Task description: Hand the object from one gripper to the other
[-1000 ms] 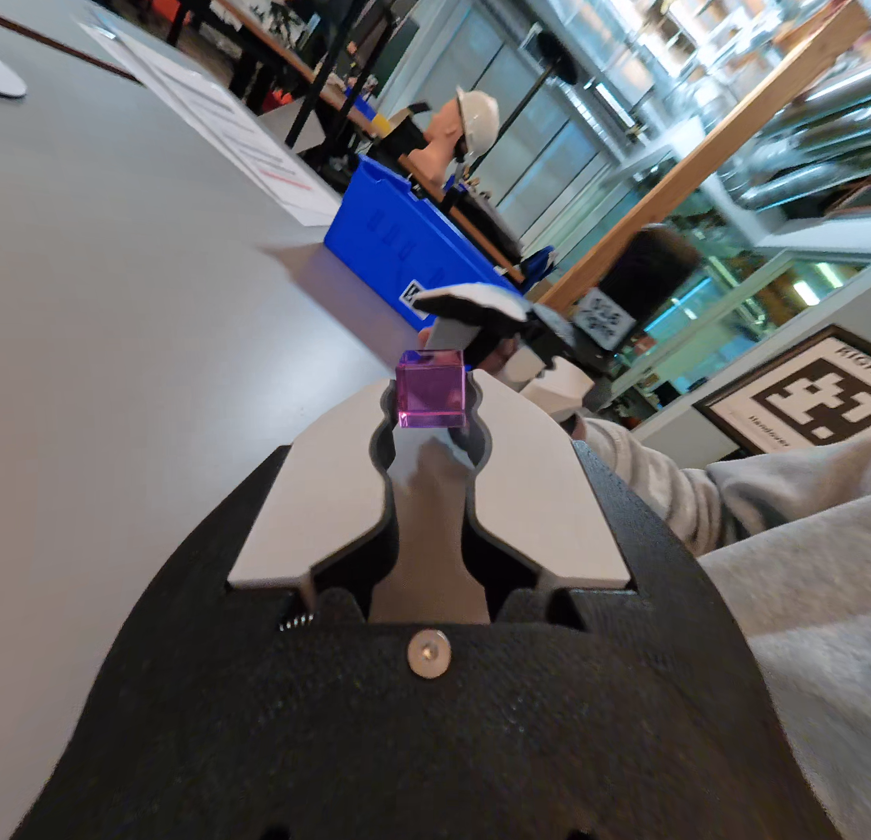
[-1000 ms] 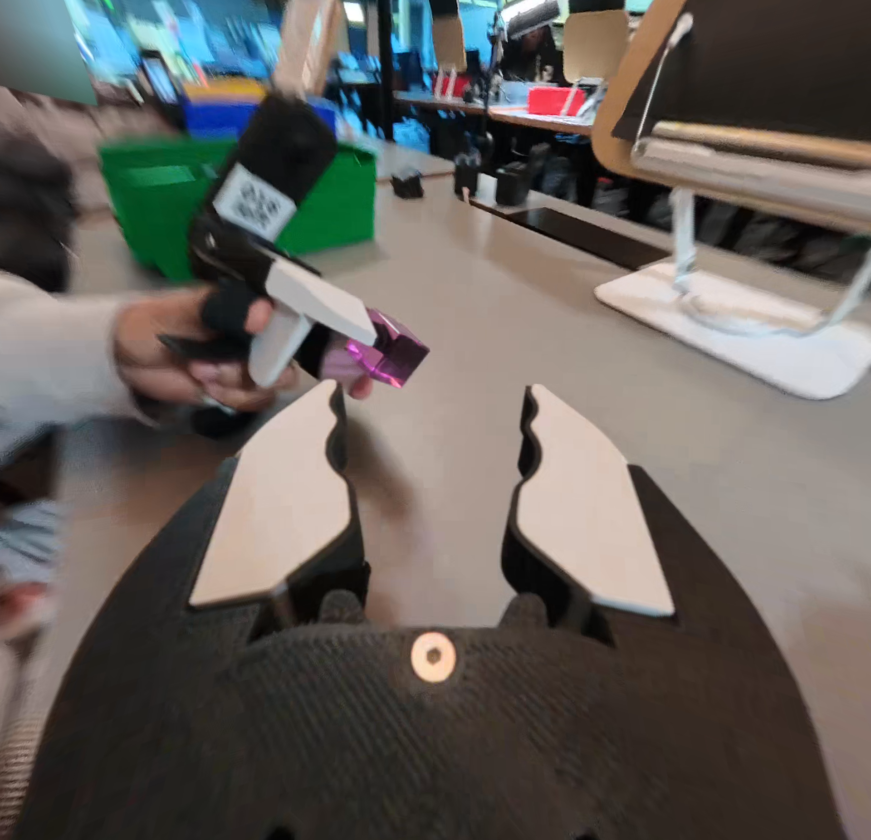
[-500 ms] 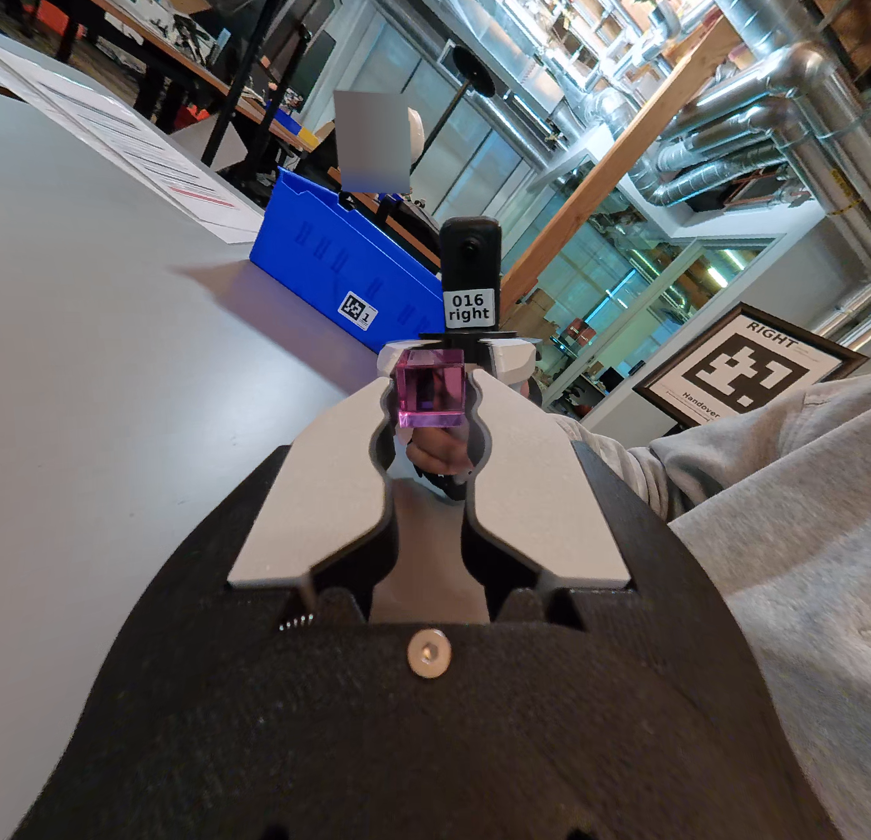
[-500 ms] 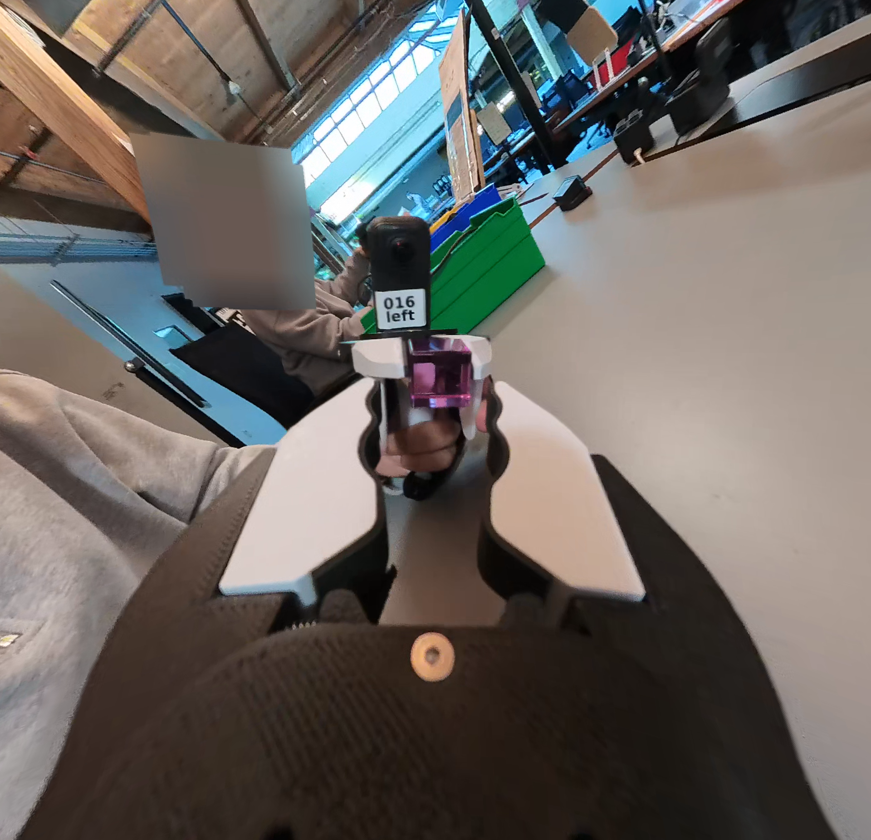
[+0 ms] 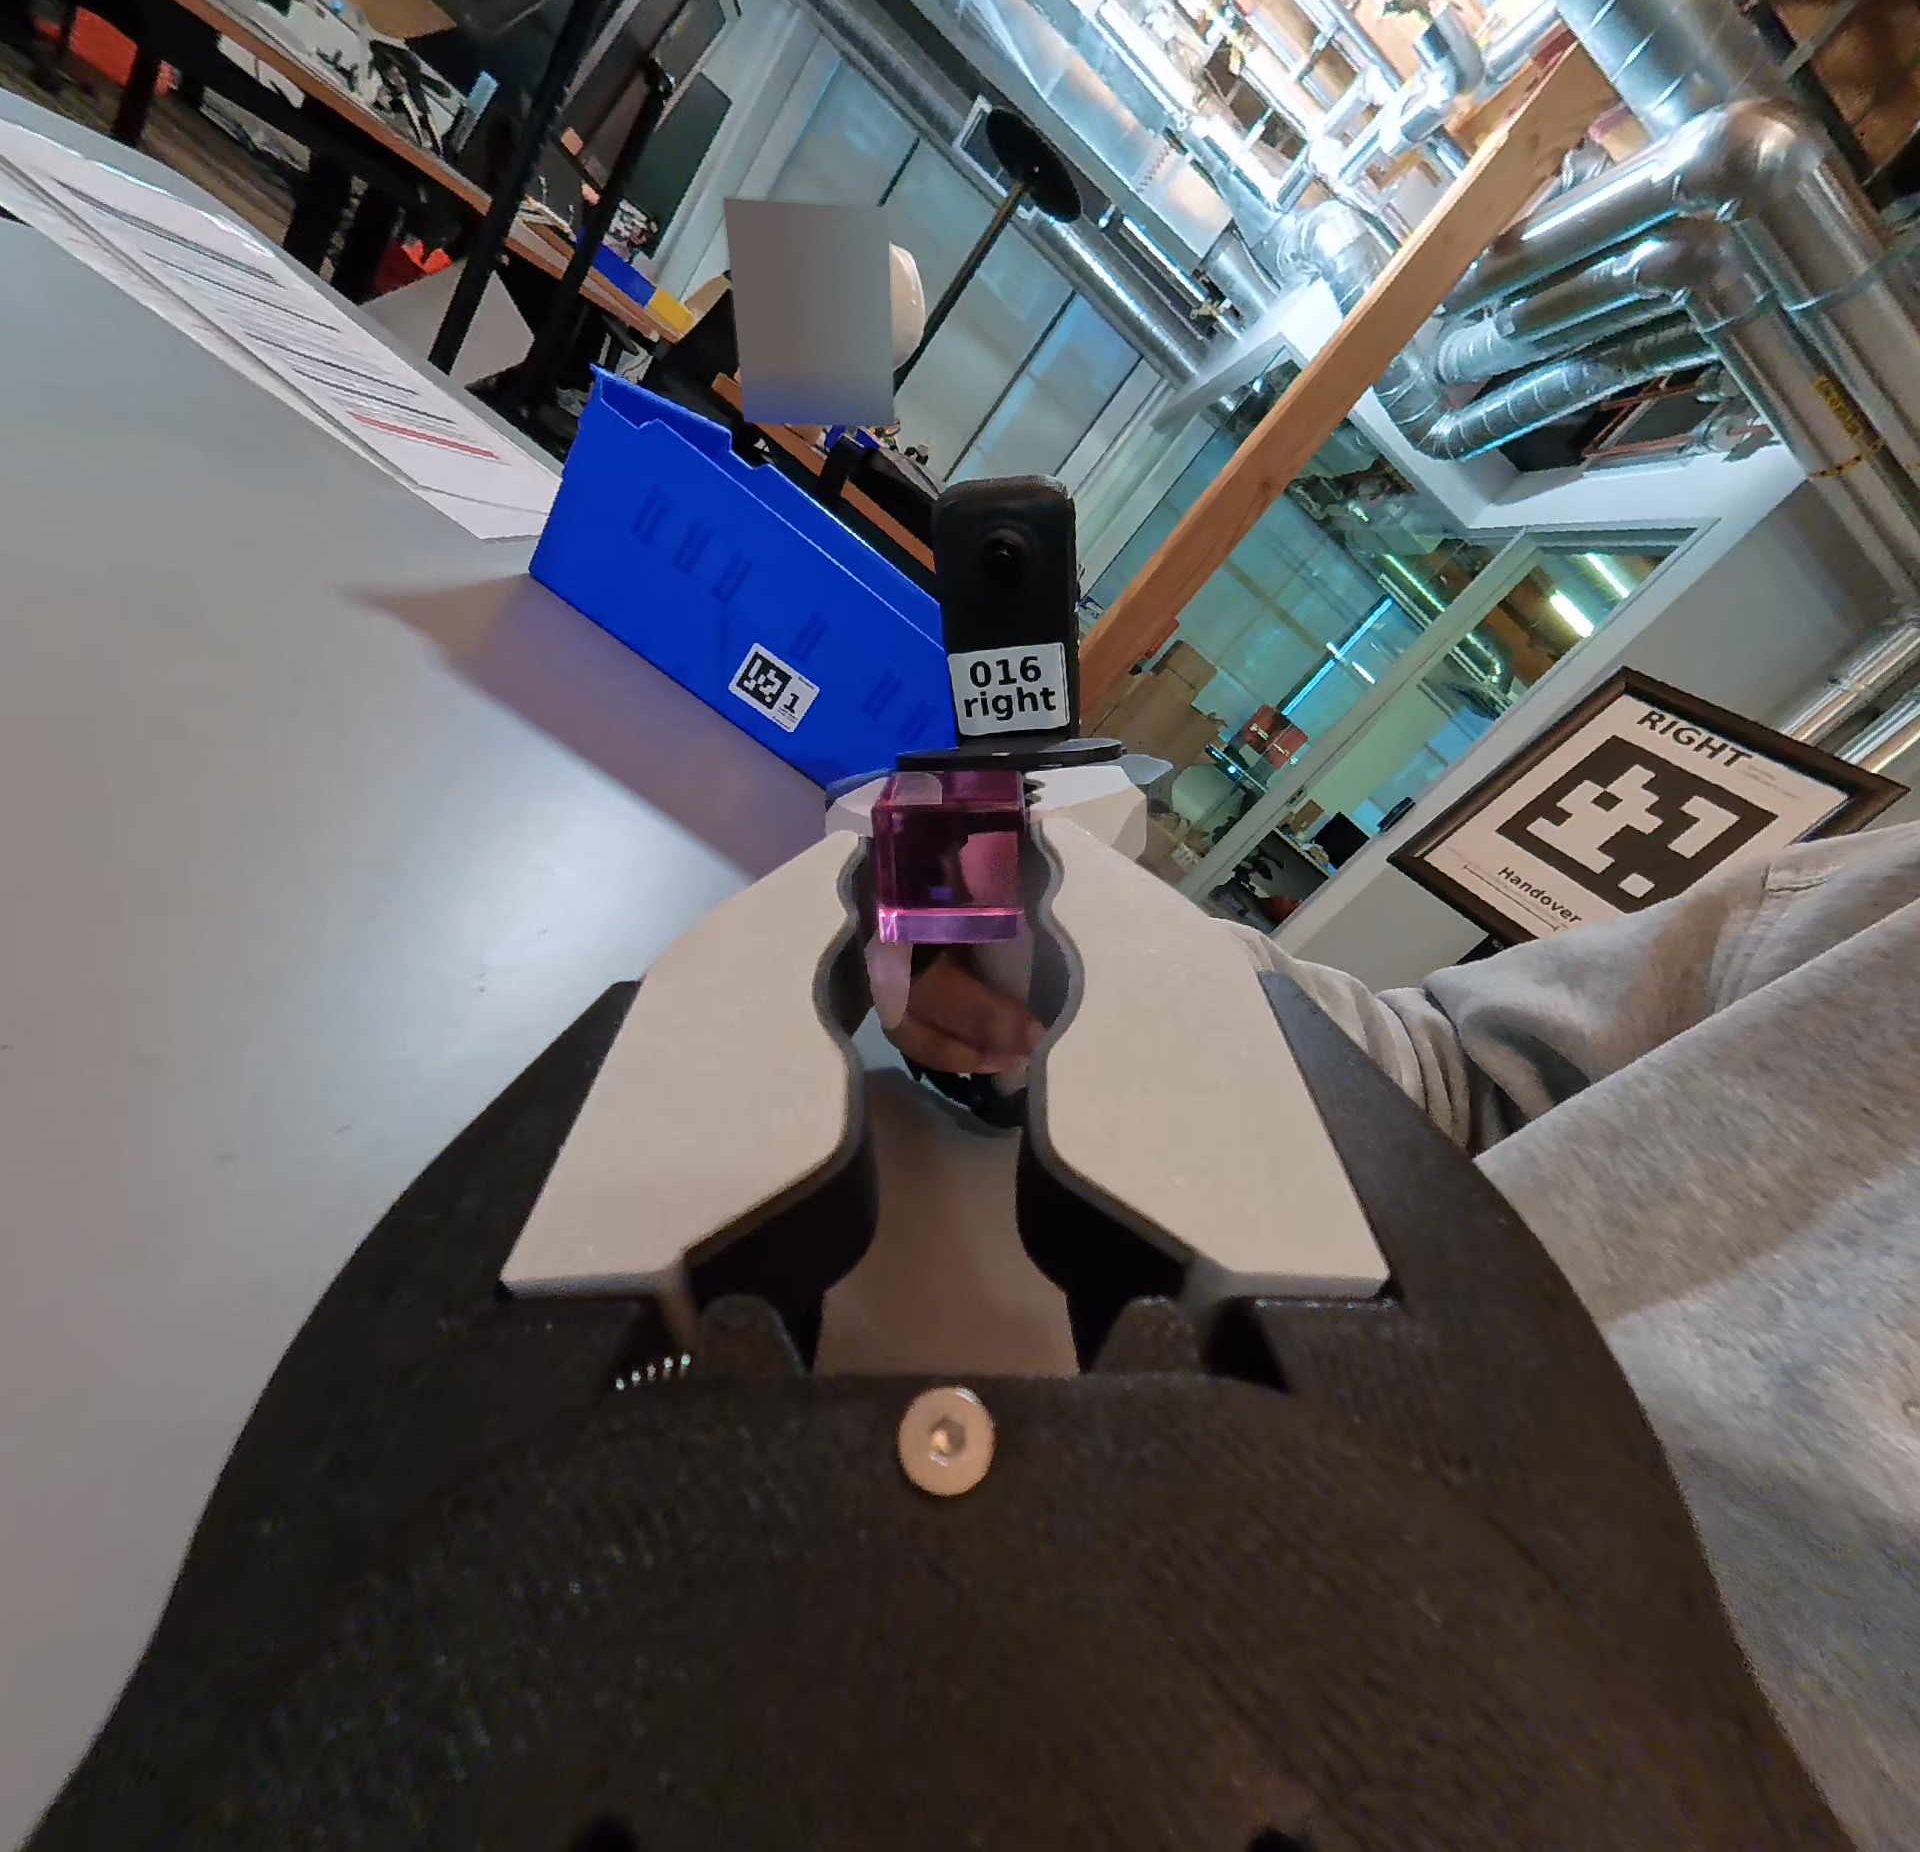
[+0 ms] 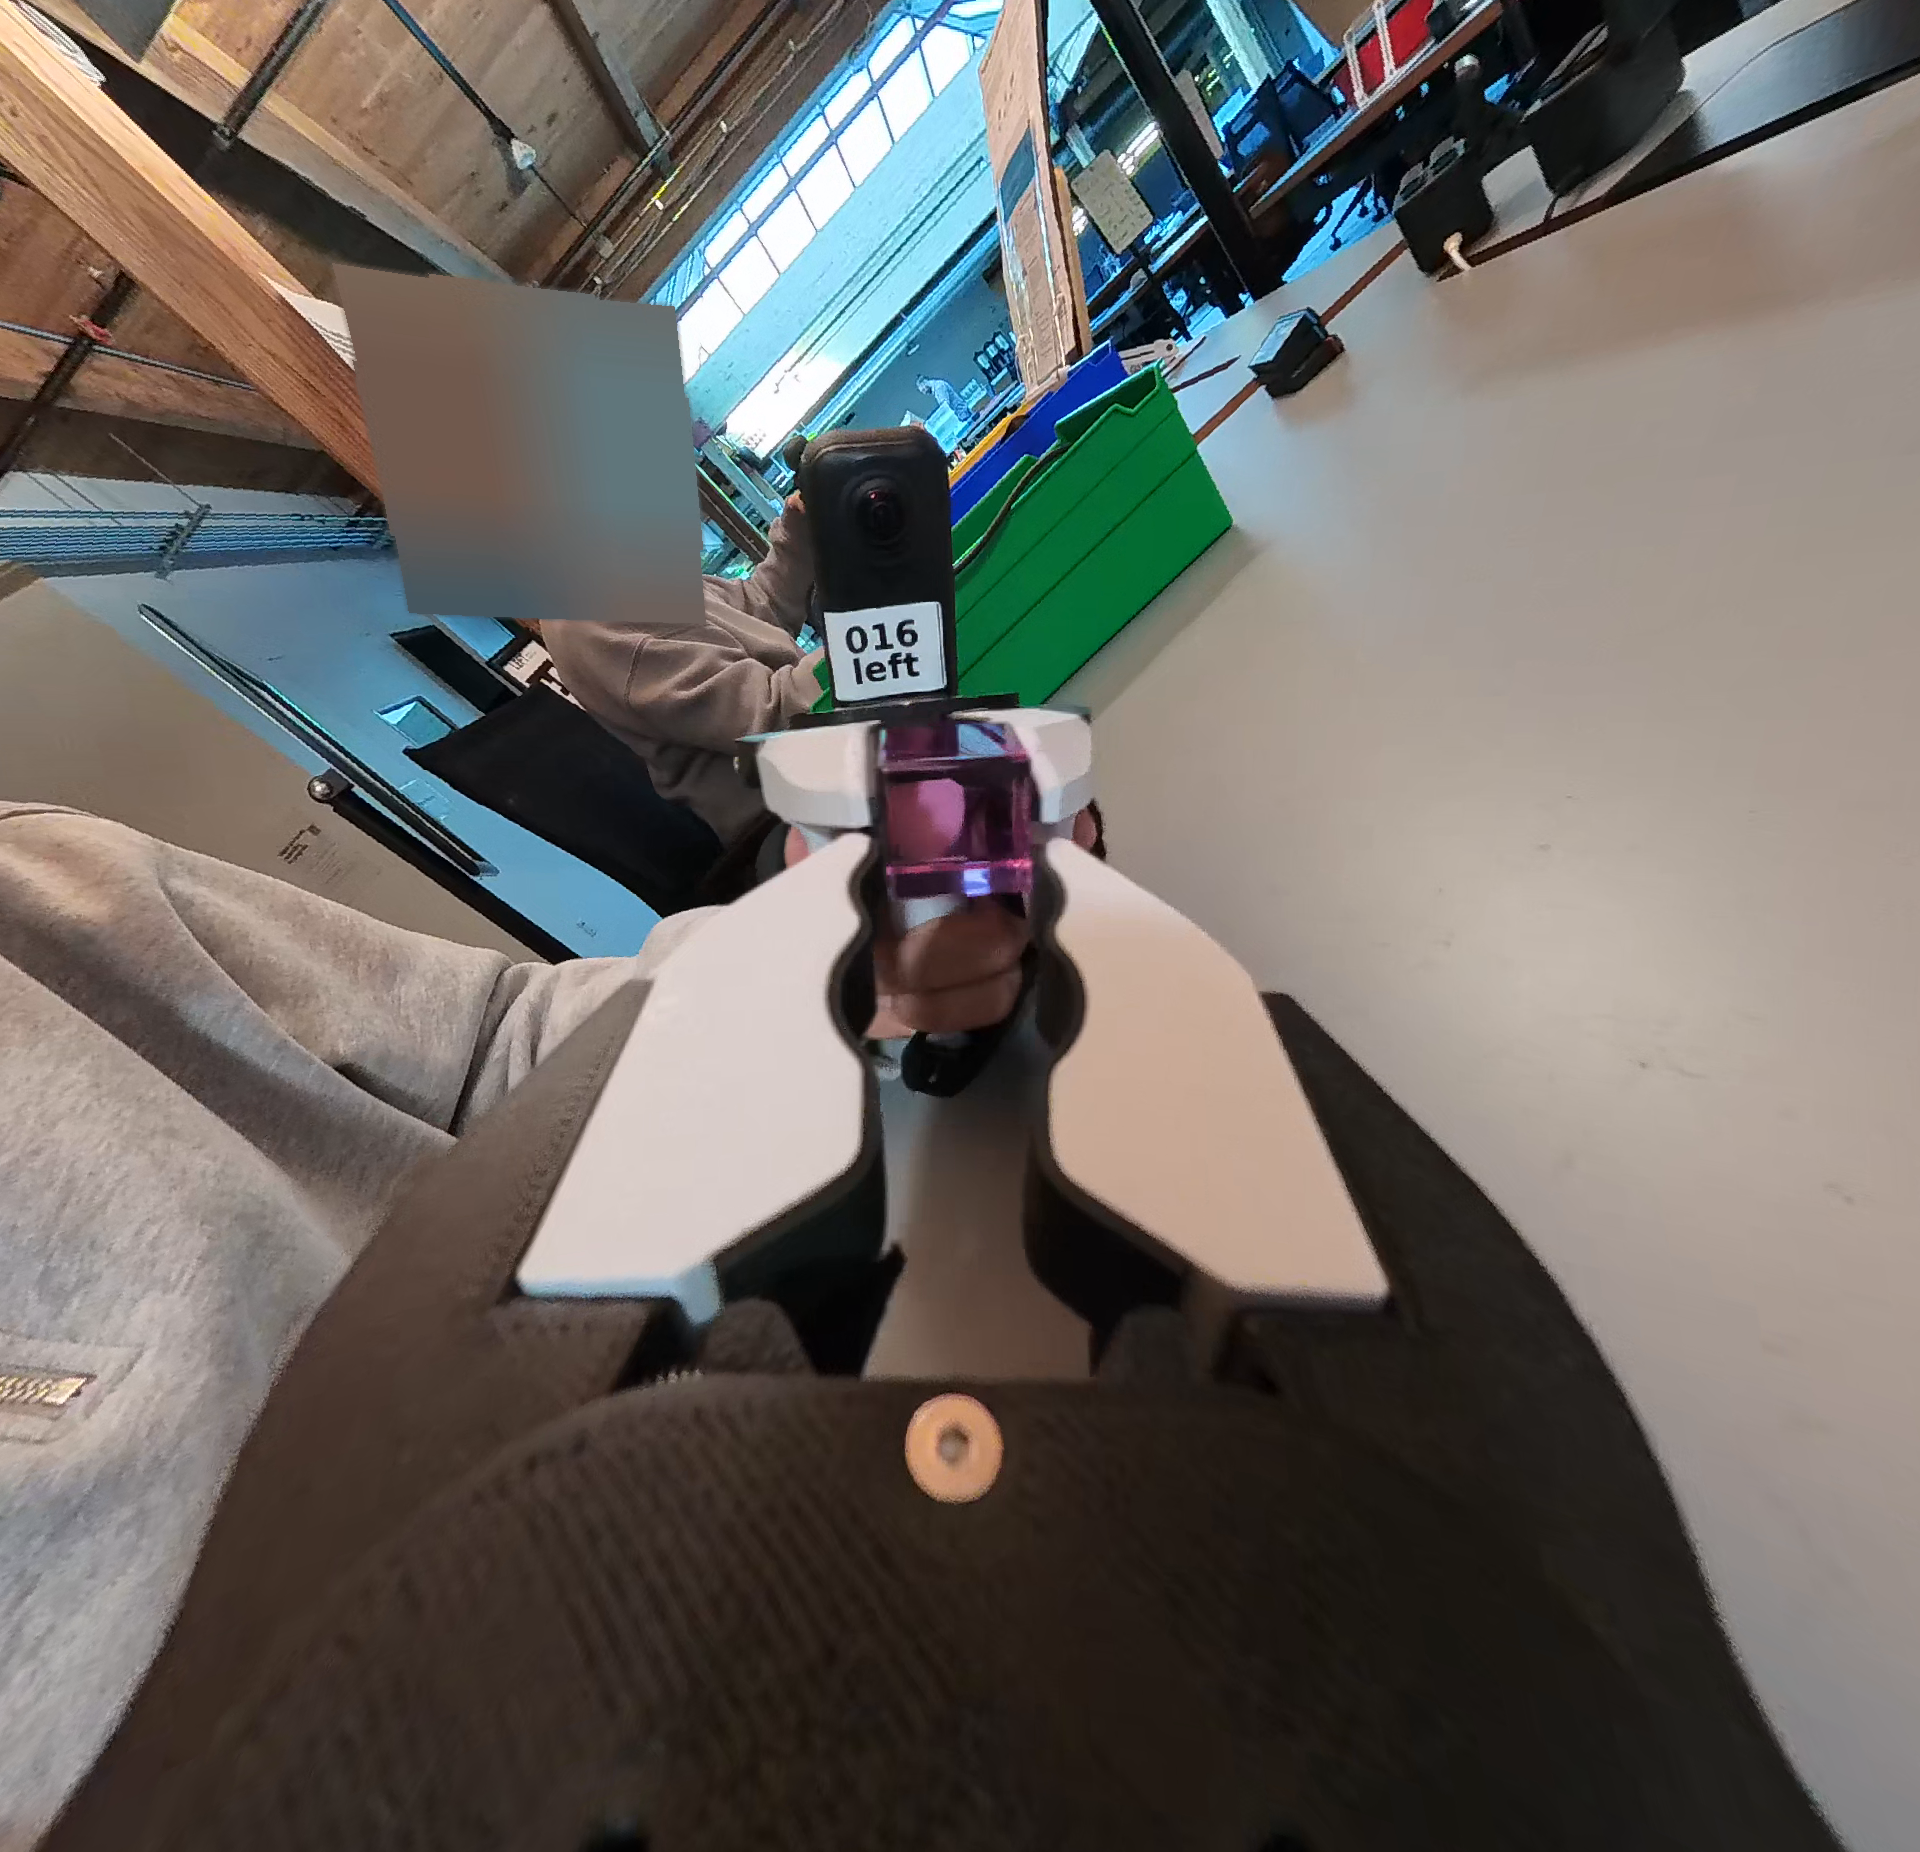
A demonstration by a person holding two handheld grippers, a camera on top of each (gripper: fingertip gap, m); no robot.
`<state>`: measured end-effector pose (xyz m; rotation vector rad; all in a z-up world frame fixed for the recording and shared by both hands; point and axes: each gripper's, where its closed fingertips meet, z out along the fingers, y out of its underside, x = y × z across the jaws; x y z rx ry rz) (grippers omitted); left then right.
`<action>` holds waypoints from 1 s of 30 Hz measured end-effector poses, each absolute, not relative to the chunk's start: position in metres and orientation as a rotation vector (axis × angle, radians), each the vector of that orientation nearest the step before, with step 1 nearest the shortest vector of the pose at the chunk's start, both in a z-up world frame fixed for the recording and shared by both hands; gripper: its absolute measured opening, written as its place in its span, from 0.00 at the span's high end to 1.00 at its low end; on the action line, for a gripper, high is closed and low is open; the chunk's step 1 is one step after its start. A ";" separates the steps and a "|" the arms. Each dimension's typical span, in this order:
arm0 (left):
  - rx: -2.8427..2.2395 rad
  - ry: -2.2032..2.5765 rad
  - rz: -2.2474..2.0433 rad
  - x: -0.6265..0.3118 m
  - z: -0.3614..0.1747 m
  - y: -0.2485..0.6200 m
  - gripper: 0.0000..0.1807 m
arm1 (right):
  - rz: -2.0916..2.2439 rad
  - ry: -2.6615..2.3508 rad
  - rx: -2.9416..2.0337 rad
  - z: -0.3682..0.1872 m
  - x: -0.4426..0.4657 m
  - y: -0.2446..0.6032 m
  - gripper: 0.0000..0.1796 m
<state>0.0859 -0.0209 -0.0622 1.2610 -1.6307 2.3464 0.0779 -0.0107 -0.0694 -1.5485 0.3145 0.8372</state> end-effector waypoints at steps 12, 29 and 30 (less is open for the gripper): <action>1.303 -1.628 2.421 0.091 -0.058 -0.017 0.65 | 0.835 0.322 -1.518 -0.063 0.083 -0.013 0.85; 1.068 -2.546 2.453 0.078 -0.063 -0.020 0.71 | 1.332 0.495 -1.403 -0.063 0.068 -0.018 0.85; 1.042 -2.650 2.393 0.078 -0.069 -0.022 0.72 | 1.398 0.519 -1.398 -0.066 0.065 -0.018 0.85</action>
